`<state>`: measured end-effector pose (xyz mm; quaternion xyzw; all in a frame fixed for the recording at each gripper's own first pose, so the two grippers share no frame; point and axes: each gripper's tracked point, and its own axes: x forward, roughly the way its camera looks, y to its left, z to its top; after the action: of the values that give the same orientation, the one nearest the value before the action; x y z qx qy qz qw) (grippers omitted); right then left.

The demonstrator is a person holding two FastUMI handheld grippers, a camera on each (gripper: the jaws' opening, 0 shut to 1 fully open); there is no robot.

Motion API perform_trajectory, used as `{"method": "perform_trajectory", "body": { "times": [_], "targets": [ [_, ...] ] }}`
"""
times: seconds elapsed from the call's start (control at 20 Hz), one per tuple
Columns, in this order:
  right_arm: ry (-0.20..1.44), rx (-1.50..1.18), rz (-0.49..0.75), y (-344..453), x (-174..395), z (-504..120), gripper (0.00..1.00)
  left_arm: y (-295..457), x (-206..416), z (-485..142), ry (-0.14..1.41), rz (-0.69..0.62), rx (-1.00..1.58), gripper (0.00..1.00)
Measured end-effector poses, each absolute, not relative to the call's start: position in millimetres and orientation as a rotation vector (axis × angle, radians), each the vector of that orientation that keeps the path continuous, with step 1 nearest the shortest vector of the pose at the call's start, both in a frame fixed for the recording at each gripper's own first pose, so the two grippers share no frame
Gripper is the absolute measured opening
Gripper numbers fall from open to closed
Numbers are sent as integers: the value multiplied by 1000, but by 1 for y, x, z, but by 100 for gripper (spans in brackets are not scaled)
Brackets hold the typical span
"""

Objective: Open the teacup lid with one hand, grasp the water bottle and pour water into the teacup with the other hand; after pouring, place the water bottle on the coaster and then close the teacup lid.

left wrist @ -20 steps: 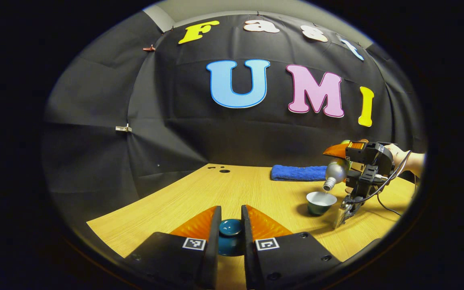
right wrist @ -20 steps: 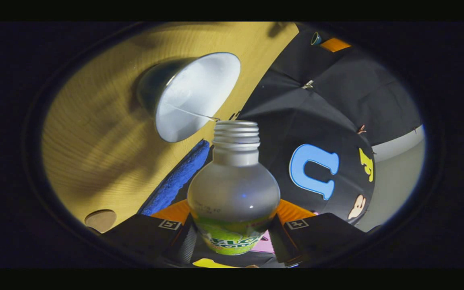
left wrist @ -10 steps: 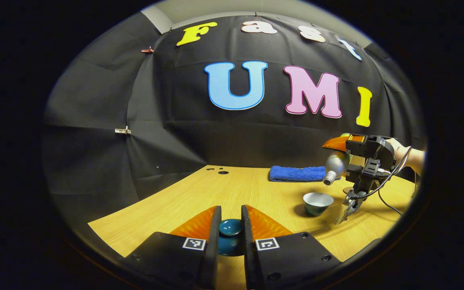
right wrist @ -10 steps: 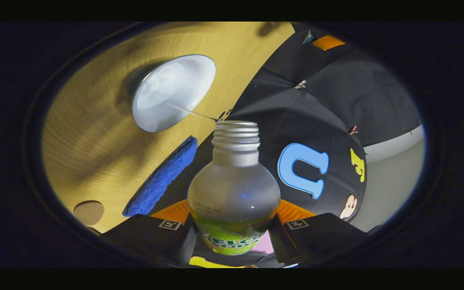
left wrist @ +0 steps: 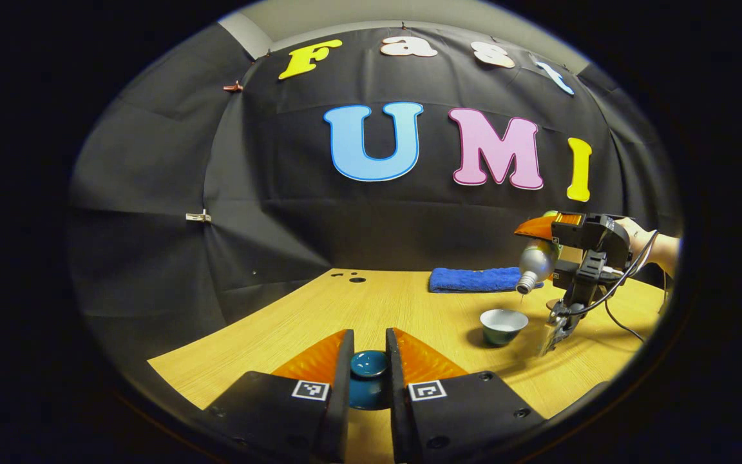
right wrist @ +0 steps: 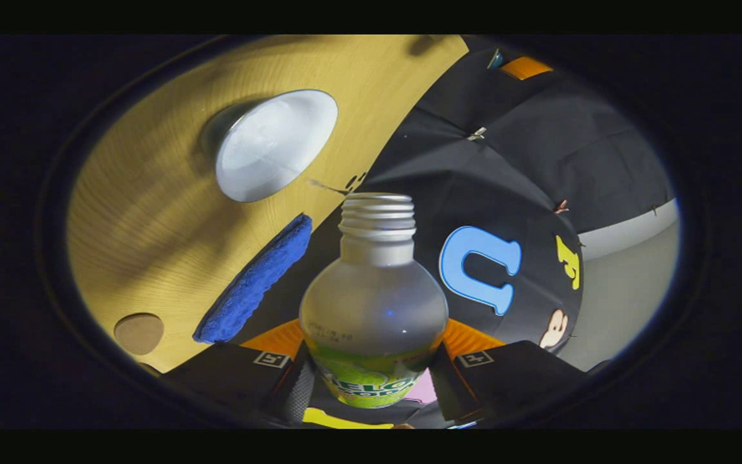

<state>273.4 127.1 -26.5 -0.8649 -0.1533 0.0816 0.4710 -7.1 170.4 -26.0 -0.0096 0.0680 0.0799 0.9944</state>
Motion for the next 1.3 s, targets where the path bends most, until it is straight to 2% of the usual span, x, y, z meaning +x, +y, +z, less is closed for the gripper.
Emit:
{"method": "perform_trajectory", "body": {
  "times": [0.25, 0.5, 0.8, 0.85, 0.9, 1.3],
  "targets": [
    [-381, -2115, 189, 128, 271, -27, 78, 168, -10, -22, 132, 167, -11, 31],
    [-327, -2001, 194, 121, 267, -32, 79, 159, -14, -17, 125, 165, -22, 30],
    [-67, -1503, 233, 97, 259, -68, 79, 142, -20, -9, 111, 139, -103, 30],
    [-40, -1435, 233, 91, 256, -69, 79, 142, -22, -9, 111, 142, -99, 33],
    [-17, -1375, 235, 86, 251, -70, 79, 142, -24, -8, 110, 145, -92, 30],
    [110, -864, 166, 26, 225, -39, 79, 121, -25, -3, 101, 124, -98, 31]
  ]
}}
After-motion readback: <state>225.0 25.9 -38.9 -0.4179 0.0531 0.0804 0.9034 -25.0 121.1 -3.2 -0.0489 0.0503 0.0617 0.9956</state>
